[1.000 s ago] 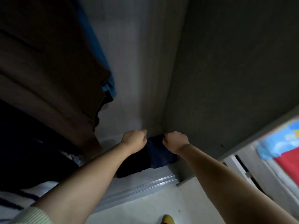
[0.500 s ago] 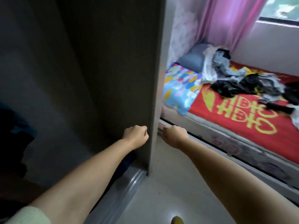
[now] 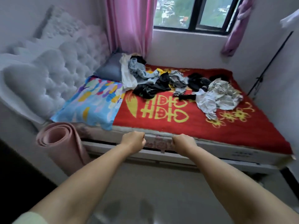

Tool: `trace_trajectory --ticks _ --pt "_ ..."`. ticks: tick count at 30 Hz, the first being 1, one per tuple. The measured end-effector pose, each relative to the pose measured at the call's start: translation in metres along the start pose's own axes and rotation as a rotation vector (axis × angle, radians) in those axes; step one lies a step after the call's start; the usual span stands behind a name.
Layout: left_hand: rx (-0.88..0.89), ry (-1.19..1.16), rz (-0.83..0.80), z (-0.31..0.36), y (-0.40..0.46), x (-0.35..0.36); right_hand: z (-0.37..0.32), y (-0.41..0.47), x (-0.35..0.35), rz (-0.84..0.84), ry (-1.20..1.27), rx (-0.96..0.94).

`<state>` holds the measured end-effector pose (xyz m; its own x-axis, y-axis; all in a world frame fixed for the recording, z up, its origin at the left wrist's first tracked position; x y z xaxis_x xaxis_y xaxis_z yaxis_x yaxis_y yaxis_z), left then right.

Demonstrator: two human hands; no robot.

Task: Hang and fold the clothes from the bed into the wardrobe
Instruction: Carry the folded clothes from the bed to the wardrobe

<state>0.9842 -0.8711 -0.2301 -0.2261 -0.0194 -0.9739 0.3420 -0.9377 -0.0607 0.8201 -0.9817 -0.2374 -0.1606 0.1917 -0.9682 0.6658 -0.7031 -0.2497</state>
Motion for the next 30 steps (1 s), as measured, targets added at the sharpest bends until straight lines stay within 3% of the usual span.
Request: trace_trajectory --ticks 8,15,27,30 --pt "0.192 0.016 -0.043 0.137 0.117 0.014 0.168 0.013 -0.018 0.029 0.075 0.180" --pt "0.229 0.045 -0.131 0.171 0.204 0.042 0.236 0.056 -0.003 -0.027 0.134 0.247" --pt "0.350 0.151 -0.117 0.251 0.476 0.024 0.400 0.220 -0.038 0.075 0.236 0.473" --pt "0.360 0.151 -0.159 0.274 0.523 0.039 0.430 0.239 -0.026 0.020 0.253 0.493"
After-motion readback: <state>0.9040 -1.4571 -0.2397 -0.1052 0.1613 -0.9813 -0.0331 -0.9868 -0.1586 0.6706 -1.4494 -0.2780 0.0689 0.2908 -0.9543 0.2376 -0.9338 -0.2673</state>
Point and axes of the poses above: each hand's wrist, its own y-axis towards the middle knuckle, its own x-axis out of the palm, z = x × y, the point moved 6 cm from there along y, towards the middle knuckle, and after that the axes turned 2 degrees about y, right-handed, at the moved point
